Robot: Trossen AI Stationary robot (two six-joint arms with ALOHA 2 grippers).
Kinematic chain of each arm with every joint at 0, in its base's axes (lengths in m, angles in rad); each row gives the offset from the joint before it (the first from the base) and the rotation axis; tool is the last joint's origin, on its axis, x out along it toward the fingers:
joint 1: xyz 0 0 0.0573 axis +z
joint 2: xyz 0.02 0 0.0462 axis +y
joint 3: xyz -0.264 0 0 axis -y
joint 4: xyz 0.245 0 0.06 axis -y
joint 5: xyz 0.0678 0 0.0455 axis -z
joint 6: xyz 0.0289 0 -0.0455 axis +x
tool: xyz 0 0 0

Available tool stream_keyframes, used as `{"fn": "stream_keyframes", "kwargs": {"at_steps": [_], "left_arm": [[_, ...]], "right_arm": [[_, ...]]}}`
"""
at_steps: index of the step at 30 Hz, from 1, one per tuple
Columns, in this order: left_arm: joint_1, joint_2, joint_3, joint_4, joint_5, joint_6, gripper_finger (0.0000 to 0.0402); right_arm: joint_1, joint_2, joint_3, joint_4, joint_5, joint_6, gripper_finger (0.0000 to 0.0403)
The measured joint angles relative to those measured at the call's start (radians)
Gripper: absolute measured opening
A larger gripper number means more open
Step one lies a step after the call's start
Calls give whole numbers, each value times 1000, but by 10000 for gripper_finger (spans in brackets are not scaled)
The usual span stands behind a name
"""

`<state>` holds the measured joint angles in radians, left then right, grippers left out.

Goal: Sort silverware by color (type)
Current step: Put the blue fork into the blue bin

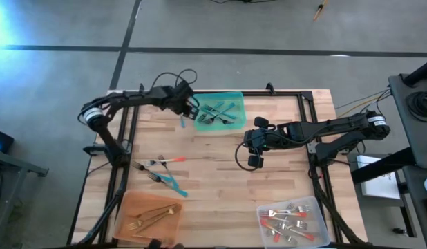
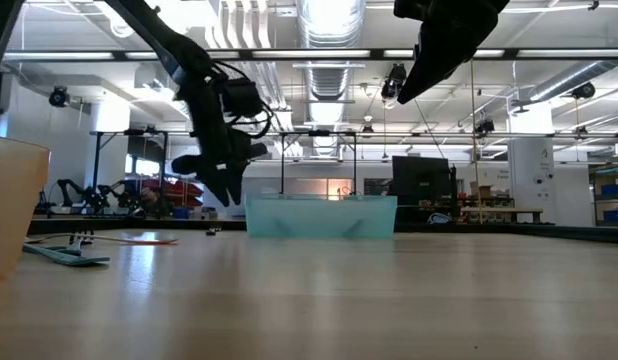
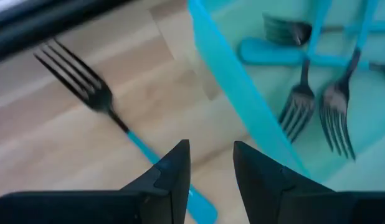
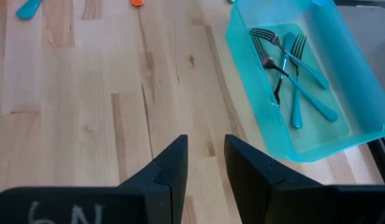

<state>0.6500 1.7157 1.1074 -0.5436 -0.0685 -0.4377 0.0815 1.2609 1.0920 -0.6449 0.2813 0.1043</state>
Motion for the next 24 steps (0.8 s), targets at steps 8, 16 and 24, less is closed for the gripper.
{"fn": "stream_keyframes", "kwargs": {"at_steps": [8,16,24], "left_arm": [[-26,-55,-161,-23,-2,-40,105],[-76,-67,-243,40,-1,-26,105],[-85,-67,-236,137,-1,-26,105]], "right_arm": [[0,0,0,0,0,0,96],[0,0,0,0,0,0,96],[0,0,0,0,0,0,96]]}}
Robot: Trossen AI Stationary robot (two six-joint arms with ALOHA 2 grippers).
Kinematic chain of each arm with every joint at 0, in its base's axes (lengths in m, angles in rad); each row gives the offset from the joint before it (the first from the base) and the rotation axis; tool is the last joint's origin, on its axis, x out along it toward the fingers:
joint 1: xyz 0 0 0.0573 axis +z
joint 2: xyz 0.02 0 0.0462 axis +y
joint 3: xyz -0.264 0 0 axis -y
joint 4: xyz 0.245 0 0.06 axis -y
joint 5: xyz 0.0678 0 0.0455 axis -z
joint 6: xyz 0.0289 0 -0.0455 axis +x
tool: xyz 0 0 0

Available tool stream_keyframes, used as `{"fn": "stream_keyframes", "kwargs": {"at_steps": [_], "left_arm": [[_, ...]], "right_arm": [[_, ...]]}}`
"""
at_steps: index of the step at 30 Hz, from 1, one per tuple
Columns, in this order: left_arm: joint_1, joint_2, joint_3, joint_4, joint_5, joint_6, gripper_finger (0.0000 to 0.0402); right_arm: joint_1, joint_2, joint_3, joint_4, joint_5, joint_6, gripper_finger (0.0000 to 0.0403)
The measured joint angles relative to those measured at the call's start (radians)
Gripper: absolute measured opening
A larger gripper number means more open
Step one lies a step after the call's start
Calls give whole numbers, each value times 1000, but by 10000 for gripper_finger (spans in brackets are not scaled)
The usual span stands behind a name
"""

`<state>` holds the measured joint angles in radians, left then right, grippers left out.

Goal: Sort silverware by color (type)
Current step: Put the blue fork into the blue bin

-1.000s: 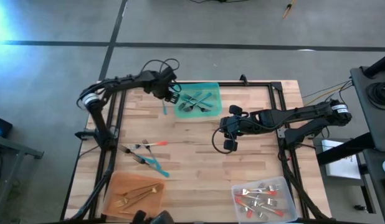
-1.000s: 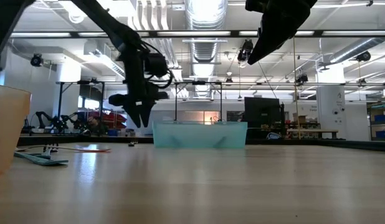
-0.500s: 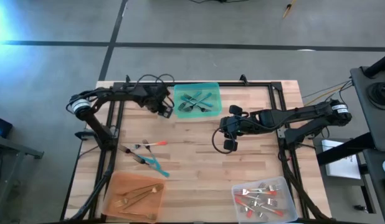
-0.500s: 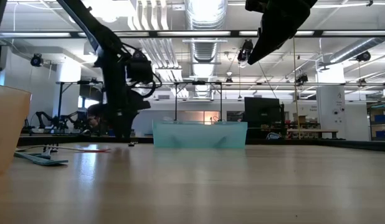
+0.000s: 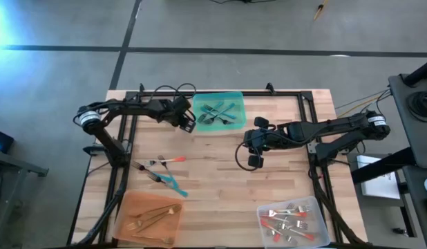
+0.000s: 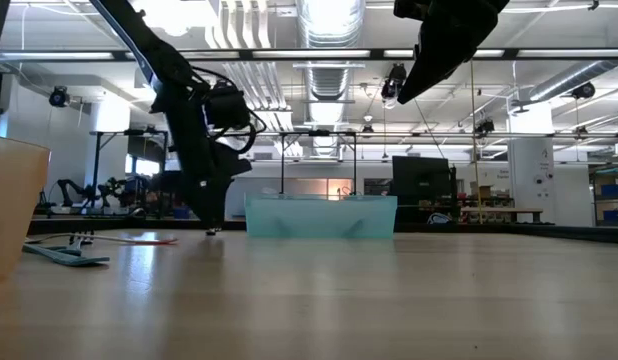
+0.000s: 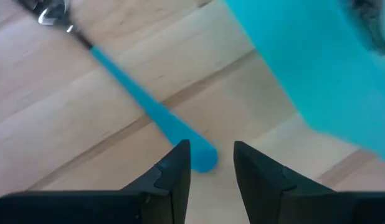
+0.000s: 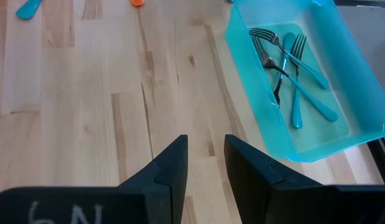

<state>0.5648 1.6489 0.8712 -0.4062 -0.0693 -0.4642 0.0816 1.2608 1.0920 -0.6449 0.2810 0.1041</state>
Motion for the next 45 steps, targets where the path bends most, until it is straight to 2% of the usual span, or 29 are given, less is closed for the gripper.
{"fn": "stream_keyframes", "kwargs": {"at_steps": [5,16,20,25,32,37,41,45], "left_arm": [[1,8,-5,-5,-26,-46,105],[-1,116,13,3,-58,-108,103],[-1,125,15,-4,-78,-133,75],[0,124,15,-3,-75,-169,11],[-4,124,15,-34,-62,-179,2],[-56,117,19,-150,-80,-198,1],[-149,93,17,-282,-85,-233,0],[-274,60,21,-419,-8,-282,1]], "right_arm": [[0,0,0,0,0,0,96],[0,0,0,0,0,0,96],[0,0,0,0,0,0,96],[0,0,0,0,0,0,96],[0,0,0,0,0,0,96],[0,0,0,0,0,0,96],[0,0,0,0,0,0,96],[0,0,0,0,0,0,96]]}}
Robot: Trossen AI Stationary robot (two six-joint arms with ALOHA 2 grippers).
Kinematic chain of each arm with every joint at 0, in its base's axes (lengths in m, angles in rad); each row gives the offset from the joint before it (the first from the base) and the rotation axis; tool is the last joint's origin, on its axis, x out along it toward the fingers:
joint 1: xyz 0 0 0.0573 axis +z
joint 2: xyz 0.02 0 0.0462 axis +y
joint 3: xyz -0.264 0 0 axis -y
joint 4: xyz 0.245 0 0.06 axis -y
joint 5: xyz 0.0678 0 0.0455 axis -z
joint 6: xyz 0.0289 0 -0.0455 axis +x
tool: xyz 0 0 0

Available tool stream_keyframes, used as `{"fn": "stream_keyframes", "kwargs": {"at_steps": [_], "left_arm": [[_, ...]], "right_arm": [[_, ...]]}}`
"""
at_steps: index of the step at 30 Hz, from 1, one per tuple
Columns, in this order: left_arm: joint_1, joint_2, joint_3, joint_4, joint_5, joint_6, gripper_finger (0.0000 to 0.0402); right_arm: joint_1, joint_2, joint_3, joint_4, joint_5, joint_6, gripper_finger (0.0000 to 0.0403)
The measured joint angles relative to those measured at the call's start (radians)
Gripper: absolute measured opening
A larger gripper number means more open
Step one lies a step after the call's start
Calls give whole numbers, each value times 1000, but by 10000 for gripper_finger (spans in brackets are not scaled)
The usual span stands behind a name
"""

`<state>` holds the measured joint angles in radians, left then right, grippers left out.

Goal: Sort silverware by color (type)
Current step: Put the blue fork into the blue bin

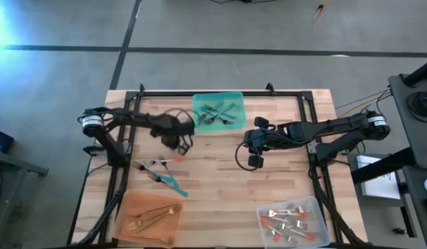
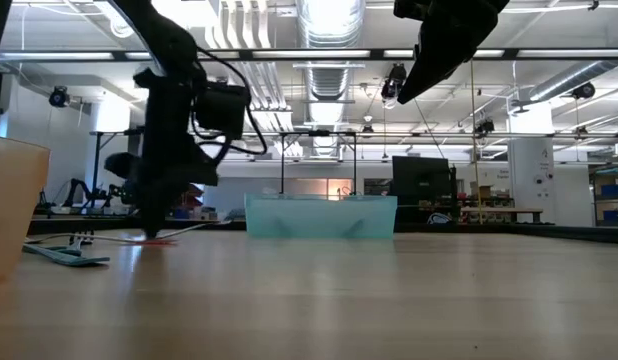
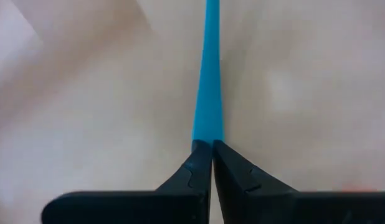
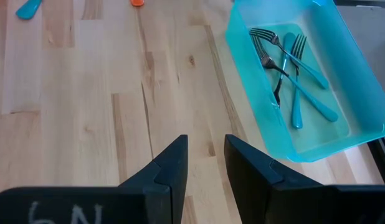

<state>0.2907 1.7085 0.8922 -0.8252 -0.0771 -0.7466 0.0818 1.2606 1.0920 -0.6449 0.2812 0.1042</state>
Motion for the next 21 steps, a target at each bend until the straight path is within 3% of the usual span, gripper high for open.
{"fn": "stream_keyframes", "kwargs": {"at_steps": [6,13,15,21], "left_arm": [[-170,-55,19,-102,46,-82,1],[-294,-109,22,-139,123,-150,1],[-324,-126,22,-144,101,-157,1],[-360,-170,43,-112,-122,-131,0]], "right_arm": [[0,0,0,0,0,0,96],[0,0,0,0,0,0,96],[0,0,0,0,0,0,96],[0,0,0,0,0,0,96]]}}
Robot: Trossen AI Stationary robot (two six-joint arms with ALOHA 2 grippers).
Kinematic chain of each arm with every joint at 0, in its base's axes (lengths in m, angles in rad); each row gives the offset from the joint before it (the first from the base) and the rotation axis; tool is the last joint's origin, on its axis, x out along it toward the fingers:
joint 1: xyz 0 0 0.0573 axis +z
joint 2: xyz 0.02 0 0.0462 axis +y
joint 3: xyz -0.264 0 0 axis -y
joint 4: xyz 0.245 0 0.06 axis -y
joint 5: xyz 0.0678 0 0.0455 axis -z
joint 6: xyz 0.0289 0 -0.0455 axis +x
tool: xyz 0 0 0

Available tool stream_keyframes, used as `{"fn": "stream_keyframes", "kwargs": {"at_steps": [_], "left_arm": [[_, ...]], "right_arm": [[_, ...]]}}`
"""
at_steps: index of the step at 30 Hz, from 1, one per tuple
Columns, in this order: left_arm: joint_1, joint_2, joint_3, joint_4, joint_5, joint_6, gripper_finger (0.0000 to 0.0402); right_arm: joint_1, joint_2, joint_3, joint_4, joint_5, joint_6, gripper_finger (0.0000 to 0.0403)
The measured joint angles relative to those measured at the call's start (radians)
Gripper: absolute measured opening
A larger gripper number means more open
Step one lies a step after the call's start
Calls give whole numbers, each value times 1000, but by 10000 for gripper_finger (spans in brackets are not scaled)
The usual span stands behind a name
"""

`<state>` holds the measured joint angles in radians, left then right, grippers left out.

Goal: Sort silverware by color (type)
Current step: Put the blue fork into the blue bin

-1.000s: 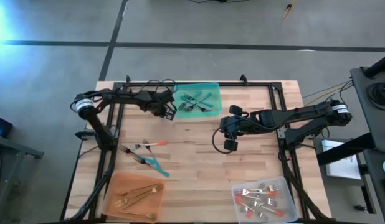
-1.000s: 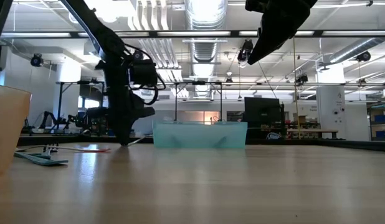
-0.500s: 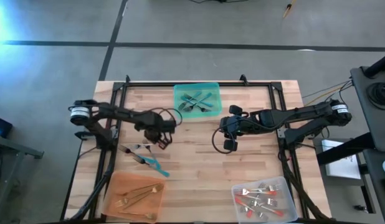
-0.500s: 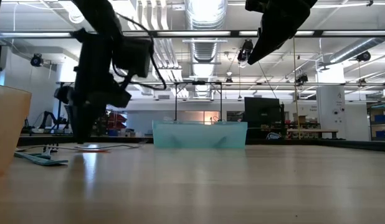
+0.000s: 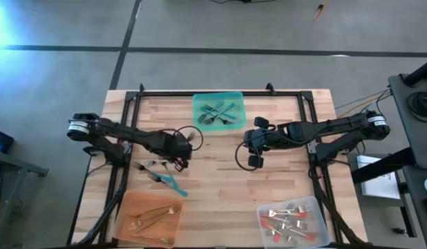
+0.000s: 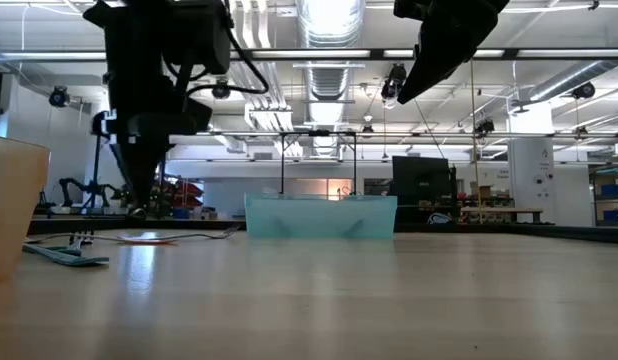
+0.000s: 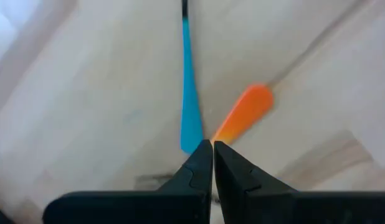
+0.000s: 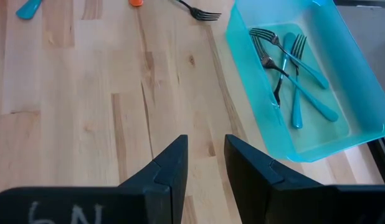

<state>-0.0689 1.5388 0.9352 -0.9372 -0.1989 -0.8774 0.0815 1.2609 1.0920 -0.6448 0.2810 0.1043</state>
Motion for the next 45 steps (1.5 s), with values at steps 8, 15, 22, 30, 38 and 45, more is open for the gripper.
{"fn": "stream_keyframes", "kwargs": {"at_steps": [8,15,22,30,38,45], "left_arm": [[54,51,-12,155,-24,218,41],[169,119,-12,196,-61,291,104],[231,164,-13,264,-80,316,123],[231,242,-7,263,-73,314,114],[233,254,-5,272,-44,283,9],[225,202,4,256,-46,286,1]], "right_arm": [[0,0,0,0,0,0,96],[0,0,0,1,0,0,96],[0,0,0,1,0,0,96],[0,0,0,7,0,0,96],[0,0,0,7,0,0,96],[0,0,0,8,0,0,96]]}}
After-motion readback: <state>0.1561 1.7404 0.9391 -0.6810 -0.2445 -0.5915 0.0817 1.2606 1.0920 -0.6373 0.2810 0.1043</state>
